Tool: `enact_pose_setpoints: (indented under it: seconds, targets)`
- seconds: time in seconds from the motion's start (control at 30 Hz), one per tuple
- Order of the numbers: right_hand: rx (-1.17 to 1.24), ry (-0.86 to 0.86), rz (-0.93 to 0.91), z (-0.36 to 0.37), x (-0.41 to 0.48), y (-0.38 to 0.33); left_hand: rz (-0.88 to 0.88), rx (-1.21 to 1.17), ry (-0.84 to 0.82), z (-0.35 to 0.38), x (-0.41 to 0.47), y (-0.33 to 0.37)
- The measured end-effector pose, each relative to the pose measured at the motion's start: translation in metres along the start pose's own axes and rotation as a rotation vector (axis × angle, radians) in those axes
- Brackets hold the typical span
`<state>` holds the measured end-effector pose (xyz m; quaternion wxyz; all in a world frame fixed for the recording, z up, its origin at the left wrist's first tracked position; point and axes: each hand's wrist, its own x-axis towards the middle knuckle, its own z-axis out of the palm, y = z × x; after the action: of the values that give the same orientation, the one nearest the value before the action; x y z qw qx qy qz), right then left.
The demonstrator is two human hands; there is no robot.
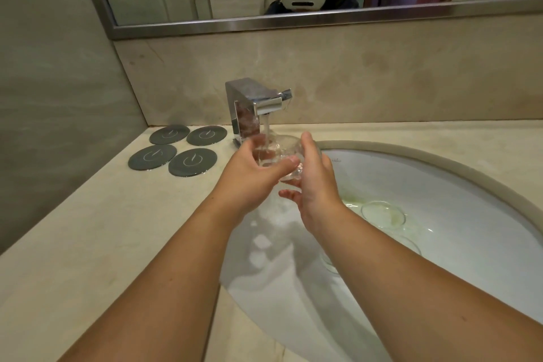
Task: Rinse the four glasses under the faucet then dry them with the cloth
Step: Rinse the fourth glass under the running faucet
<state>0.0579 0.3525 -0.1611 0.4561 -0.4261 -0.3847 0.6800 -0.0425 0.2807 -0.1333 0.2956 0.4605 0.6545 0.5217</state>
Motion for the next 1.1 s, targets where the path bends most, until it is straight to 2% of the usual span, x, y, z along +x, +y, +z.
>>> enact_pose_setpoints:
  seconds: [0.1,0.23,0.4,0.57,0.83,0.97,1.1]
  targets:
    - [-0.039,-0.019,0.061,0.0023,-0.0020,0.0020,0.058,0.083,-0.008,-0.0002,-0.0024,0.0023]
    - [0.029,-0.036,0.075,0.0042,-0.0017,0.0061,0.094,0.106,-0.028,0.0013,-0.0028,0.0016]
    - [0.071,0.008,0.061,0.0036,0.0019,0.0073,0.025,0.013,-0.036,0.0044,-0.0007,-0.0017]
    - [0.058,-0.006,0.053,0.0019,0.0033,0.0044,-0.002,0.050,0.014,0.0018,-0.0001,-0.0012]
    - [0.018,-0.072,0.142,0.0036,0.0028,0.0071,0.151,0.290,0.035,0.0009,-0.0025,0.0029]
    - [0.072,-0.035,0.110,0.0046,0.0015,0.0067,0.124,0.212,-0.041,0.0020,-0.0008,-0.0011]
    - [0.102,-0.005,0.088,0.0023,0.0017,0.0042,0.064,0.073,0.004,0.0021,-0.0003,-0.0014]
